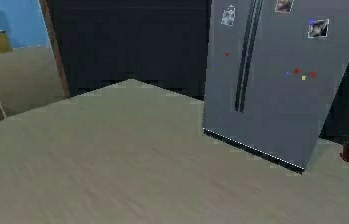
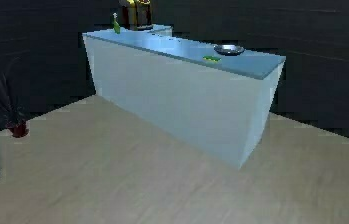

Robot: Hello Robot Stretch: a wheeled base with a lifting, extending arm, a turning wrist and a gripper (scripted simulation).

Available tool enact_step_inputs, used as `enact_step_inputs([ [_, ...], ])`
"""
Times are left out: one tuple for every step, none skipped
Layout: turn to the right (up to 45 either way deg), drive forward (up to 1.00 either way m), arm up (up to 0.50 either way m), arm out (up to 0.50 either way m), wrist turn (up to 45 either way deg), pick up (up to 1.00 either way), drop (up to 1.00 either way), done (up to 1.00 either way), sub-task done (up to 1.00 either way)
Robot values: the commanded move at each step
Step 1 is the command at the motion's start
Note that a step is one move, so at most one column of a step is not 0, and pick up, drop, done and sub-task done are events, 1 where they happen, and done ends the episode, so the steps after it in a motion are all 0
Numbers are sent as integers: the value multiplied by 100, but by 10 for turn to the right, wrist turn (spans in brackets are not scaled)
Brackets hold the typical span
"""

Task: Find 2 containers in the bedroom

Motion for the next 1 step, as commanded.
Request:
enact_step_inputs([
  [0, 45, 0, 0, 0, 0, 0, 0, 0],
])
